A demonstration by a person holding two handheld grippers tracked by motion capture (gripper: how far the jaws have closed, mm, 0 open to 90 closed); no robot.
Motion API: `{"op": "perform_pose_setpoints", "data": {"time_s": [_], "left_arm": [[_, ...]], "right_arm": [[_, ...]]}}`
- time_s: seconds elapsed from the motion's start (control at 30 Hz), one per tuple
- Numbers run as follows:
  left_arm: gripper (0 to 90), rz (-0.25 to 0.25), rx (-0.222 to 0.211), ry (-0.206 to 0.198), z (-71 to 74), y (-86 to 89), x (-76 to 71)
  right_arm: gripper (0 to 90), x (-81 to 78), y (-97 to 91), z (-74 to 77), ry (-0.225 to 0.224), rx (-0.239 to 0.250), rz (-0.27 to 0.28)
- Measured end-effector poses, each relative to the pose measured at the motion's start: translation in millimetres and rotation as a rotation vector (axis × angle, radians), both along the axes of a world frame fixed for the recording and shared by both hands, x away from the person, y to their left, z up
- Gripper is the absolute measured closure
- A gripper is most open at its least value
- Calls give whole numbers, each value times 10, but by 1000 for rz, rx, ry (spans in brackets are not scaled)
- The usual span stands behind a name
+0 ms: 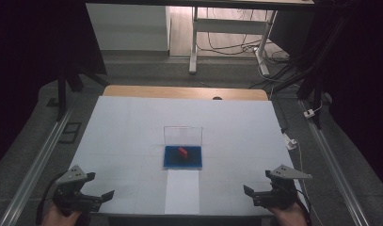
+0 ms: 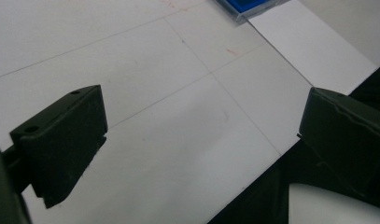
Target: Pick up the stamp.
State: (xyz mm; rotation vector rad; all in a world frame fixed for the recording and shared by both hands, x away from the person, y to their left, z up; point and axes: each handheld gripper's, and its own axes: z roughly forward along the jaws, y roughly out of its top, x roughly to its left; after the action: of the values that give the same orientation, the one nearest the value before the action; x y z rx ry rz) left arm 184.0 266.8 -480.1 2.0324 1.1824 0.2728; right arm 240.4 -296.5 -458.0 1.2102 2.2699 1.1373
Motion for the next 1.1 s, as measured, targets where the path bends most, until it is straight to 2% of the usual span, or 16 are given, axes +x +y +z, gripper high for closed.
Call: {"op": "perform_pose_setpoints", "data": {"time_s": [0.1,0.27,0.43,0.63,0.93,1.1], "left_arm": [[20,-3,16,13,-6,-17,10],[20,-6,11,28,-10,-8,28],[20,-8,13,26,-7,-12,26],[16,1,11,24,-3,-8,25],[10,8,9,16,4,-4,15],[9,8,10,12,5,-5,12]], "right_arm": [[0,11,26,-7,15,-22,15],[0,18,29,-11,23,-19,20],[0,37,5,-13,42,0,11],[0,39,24,-13,49,-16,16],[0,36,55,-7,44,-35,30],[0,19,111,84,12,-40,50]]}}
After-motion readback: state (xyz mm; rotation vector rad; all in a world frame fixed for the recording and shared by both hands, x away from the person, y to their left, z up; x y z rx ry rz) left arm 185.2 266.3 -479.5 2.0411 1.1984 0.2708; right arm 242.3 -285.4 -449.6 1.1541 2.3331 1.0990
